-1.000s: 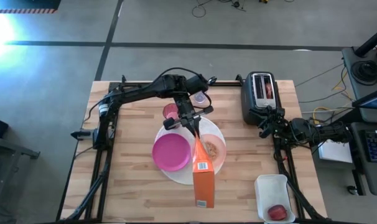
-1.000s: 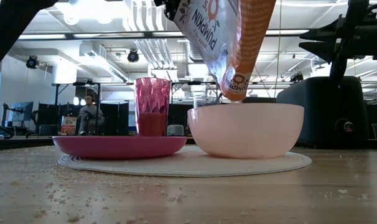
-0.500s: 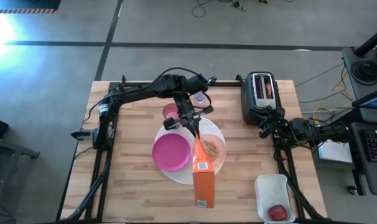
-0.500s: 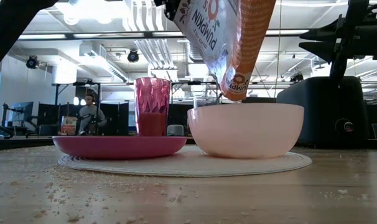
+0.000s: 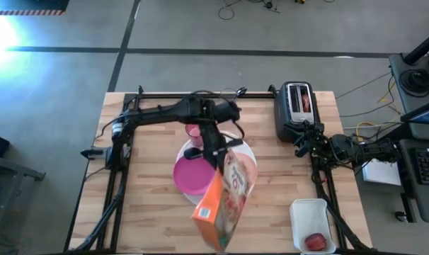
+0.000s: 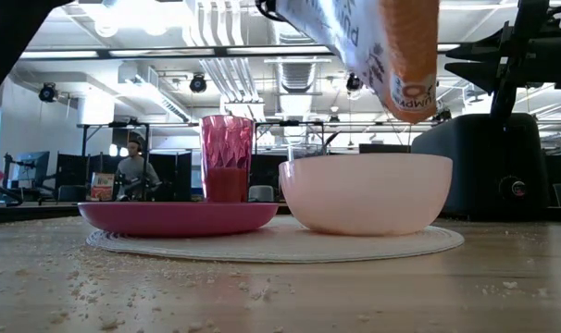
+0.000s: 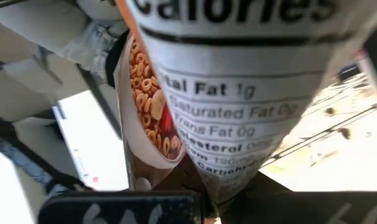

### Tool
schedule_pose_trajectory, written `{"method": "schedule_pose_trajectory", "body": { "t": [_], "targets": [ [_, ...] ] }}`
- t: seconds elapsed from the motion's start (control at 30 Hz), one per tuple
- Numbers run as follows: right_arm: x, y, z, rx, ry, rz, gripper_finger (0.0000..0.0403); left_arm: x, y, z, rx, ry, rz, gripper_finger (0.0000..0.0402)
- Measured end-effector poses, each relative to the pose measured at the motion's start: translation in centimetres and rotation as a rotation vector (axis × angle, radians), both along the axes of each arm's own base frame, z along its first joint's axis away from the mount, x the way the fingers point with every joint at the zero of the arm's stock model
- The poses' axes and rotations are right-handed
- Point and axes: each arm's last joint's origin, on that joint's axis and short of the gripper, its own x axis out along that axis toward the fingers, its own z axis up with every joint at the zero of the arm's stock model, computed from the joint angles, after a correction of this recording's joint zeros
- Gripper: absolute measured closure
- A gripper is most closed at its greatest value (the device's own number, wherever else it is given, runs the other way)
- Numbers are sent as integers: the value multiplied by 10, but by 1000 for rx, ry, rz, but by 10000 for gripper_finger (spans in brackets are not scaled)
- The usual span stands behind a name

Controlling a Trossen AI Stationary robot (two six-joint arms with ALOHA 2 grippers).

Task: Arrange a breakfast setting
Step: Pour the cereal into the orange bowl

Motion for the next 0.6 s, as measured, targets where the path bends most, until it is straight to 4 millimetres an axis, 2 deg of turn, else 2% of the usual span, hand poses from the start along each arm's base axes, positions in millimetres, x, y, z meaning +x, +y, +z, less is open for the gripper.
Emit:
{"method": "schedule_pose_trajectory", "body": {
  "t": [0.1, 0.23, 0.47, 0.6],
  "targets": [
    [0, 0, 0, 0, 0, 0, 312, -6, -11, -1, 34, -18, -50, 402],
    [0, 0, 0, 0, 0, 0, 312, -24, -20, 0, 161, -38, -117, 402],
    [0, 0, 0, 0, 0, 0, 312, -49, -19, 9, 557, -166, -209, 402],
    [0, 0, 0, 0, 0, 0, 312, -62, -27, 22, 733, -269, -275, 402]
  ]
}}
